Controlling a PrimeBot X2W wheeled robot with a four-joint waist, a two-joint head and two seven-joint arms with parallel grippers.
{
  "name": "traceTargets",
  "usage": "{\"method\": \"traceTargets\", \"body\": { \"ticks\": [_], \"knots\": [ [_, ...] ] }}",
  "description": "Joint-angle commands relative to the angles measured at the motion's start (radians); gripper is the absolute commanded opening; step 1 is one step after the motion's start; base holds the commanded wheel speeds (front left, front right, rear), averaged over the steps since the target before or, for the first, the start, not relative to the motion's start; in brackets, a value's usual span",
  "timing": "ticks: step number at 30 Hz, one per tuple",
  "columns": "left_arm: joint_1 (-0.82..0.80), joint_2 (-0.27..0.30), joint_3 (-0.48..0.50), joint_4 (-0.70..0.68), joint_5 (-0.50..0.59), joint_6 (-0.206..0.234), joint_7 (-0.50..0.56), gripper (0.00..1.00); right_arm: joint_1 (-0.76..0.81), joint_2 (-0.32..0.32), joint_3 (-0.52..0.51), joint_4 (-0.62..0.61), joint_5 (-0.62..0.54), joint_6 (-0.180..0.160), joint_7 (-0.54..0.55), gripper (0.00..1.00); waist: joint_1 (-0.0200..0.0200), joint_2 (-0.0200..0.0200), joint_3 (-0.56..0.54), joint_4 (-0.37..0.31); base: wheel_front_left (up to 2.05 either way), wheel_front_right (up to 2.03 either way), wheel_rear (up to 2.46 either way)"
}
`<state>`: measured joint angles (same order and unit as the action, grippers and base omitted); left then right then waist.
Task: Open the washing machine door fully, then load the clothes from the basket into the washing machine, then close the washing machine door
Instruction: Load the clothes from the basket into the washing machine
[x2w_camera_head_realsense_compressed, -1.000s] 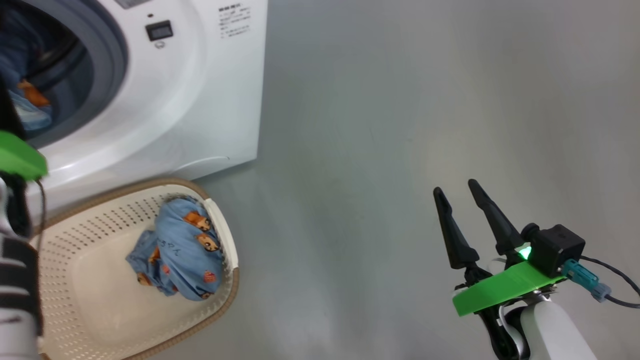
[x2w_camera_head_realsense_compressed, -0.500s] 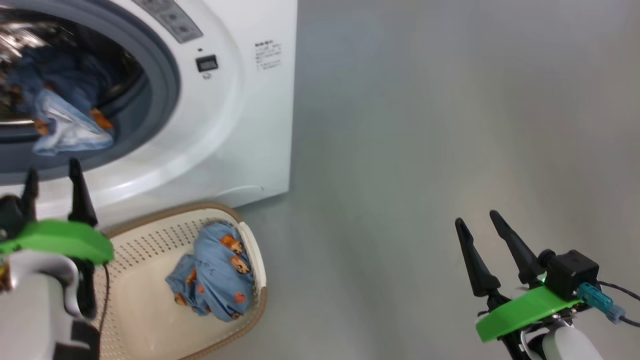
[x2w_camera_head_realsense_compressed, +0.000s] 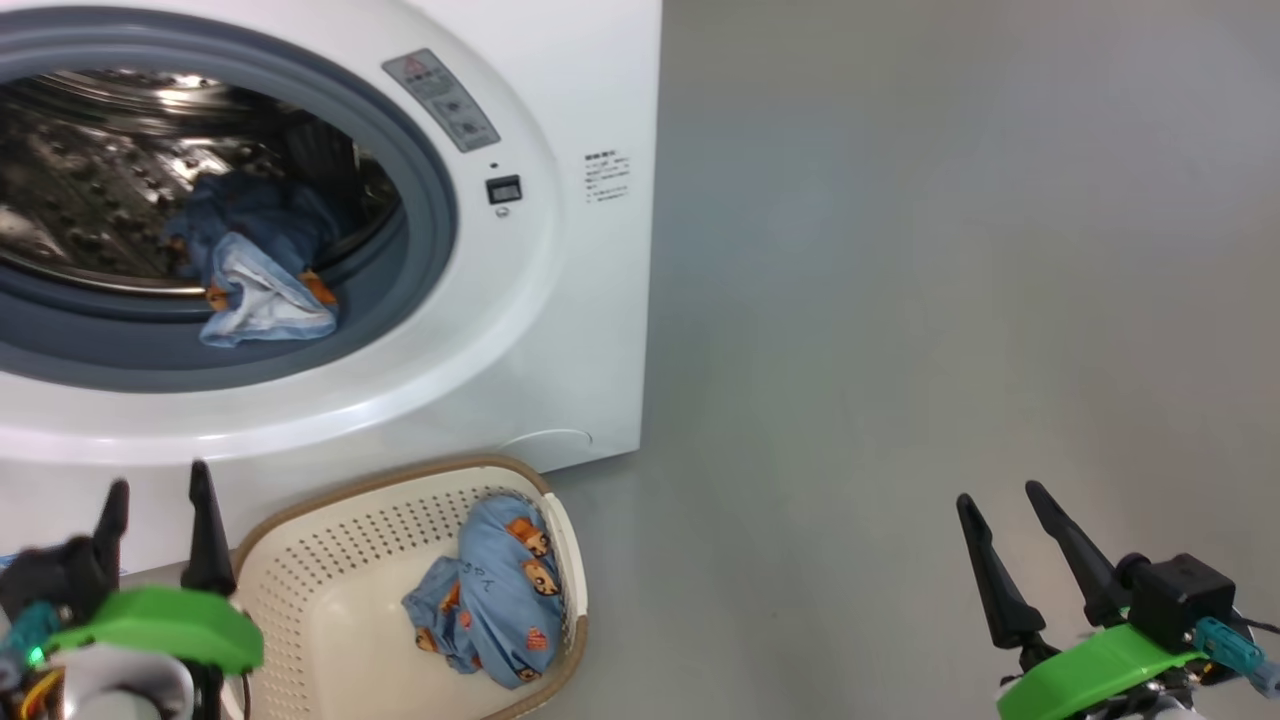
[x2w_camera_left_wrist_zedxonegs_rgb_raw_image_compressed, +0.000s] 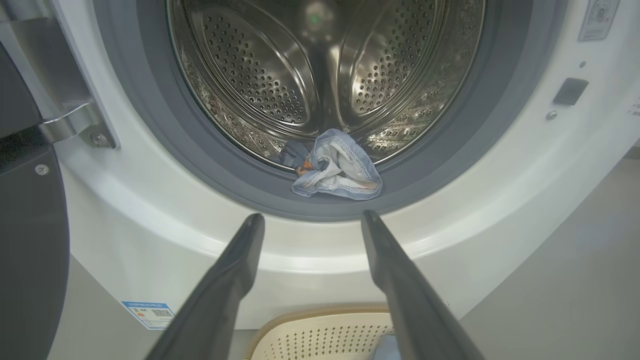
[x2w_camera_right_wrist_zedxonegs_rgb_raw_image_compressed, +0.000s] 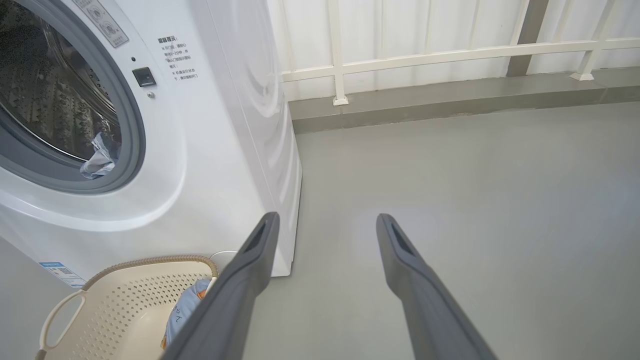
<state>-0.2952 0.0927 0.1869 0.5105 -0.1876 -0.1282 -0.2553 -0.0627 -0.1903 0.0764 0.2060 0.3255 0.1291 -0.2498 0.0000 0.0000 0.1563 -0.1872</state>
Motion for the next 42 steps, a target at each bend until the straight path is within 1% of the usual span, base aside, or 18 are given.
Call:
{"method": "traceTargets", "body": {
  "ticks": [1, 10, 16, 26, 32, 42],
  "knots": [
    [0.024, 0.021, 0.023, -0.039, 0.001, -0.002, -0.006, 1.0, 0.012, -0.019, 0.011, -0.023, 0.013, 0.002, -0.012, 1.0, 0.0, 0.0, -0.022, 0.021, 0.0, 0.0, 0.0],
    [0.167, 0.008, 0.016, -0.134, -0.006, -0.002, -0.006, 1.0, 0.062, -0.033, -0.022, -0.028, 0.013, 0.002, -0.012, 1.0, 0.0, 0.0, -0.068, 0.058, 0.0, 0.0, 0.0],
    [0.26, -0.004, 0.042, -0.218, -0.013, -0.002, -0.006, 1.0, 0.088, -0.037, -0.036, -0.03, 0.01, 0.002, -0.012, 1.0, 0.0, 0.0, -0.093, 0.079, 0.0, 0.0, 0.0],
    [0.386, -0.024, 0.053, -0.325, -0.031, -0.002, -0.006, 1.0, 0.111, -0.045, -0.05, -0.036, 0.013, 0.002, -0.012, 1.0, 0.0, 0.0, -0.115, 0.102, 0.0, 0.0, 0.0],
    [0.415, -0.032, 0.054, -0.353, -0.033, -0.002, -0.006, 1.0, 0.109, -0.048, -0.05, -0.039, 0.014, 0.002, -0.012, 1.0, 0.0, 0.0, -0.108, 0.104, 0.0, 0.0, 0.0],
    [0.403, -0.037, 0.054, -0.355, -0.033, -0.002, -0.006, 1.0, 0.097, -0.046, -0.048, -0.042, 0.01, 0.002, -0.012, 1.0, 0.0, 0.0, -0.092, 0.099, 0.0, 0.0, 0.0]
  ]
}}
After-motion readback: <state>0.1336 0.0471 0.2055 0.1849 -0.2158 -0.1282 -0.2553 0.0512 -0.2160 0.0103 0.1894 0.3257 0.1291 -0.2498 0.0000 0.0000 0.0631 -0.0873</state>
